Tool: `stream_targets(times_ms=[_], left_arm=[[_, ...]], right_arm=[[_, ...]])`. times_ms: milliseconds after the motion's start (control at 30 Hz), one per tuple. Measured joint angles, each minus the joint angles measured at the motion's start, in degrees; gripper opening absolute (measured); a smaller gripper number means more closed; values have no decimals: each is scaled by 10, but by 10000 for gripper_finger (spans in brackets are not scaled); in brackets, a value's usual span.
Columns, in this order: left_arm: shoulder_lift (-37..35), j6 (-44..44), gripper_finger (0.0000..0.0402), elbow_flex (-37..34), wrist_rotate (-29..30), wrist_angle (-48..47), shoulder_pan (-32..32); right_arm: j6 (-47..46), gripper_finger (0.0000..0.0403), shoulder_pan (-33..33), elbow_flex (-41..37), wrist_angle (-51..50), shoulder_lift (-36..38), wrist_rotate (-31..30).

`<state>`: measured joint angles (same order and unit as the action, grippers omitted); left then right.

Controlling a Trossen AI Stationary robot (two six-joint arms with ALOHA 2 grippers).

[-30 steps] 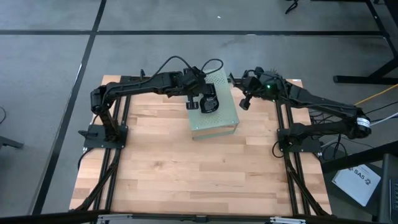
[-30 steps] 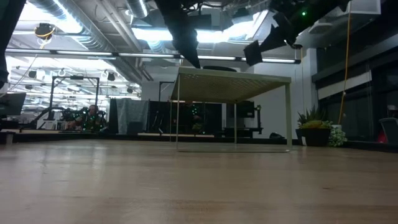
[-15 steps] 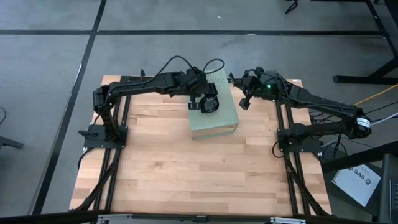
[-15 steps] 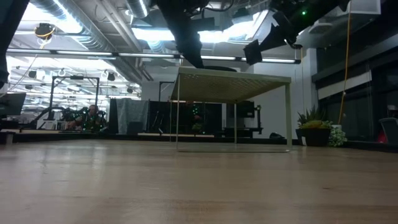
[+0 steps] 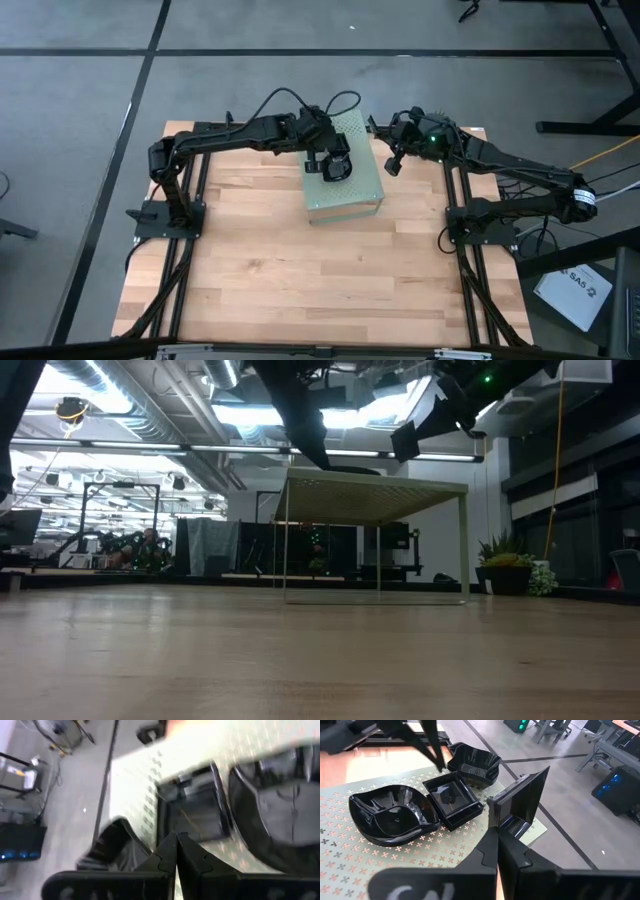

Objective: Pick & Place Mini shaped plates
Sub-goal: Stack the black square plate on top of the black square plates on the shelf

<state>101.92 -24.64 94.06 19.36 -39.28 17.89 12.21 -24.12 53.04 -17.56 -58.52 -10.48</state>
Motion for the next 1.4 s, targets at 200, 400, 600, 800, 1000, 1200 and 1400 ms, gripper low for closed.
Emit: stream_targets(times_ms=[200,400,600,800,1000,1200,1400], left_arm=[[4,0,2,0,-23,5,2],[8,8,2,-1,-30,0,5],[8,19,4,-1,-40,-3,11],[8,20,2,-1,-42,7,13],[-2,20,2,-1,-30,35,10],[-19,20,2,0,-37,-13,7],[-4,28,3,0,-65,-21,5]], right_arm=[[0,2,0,0,0,0,0],[0,2,0,0,0,0,0],[0,2,0,0,0,0,0],[0,2,0,0,0,0,0],[0,2,0,0,0,0,0],[0,2,0,0,0,0,0],[0,2,0,0,1,0,0]])
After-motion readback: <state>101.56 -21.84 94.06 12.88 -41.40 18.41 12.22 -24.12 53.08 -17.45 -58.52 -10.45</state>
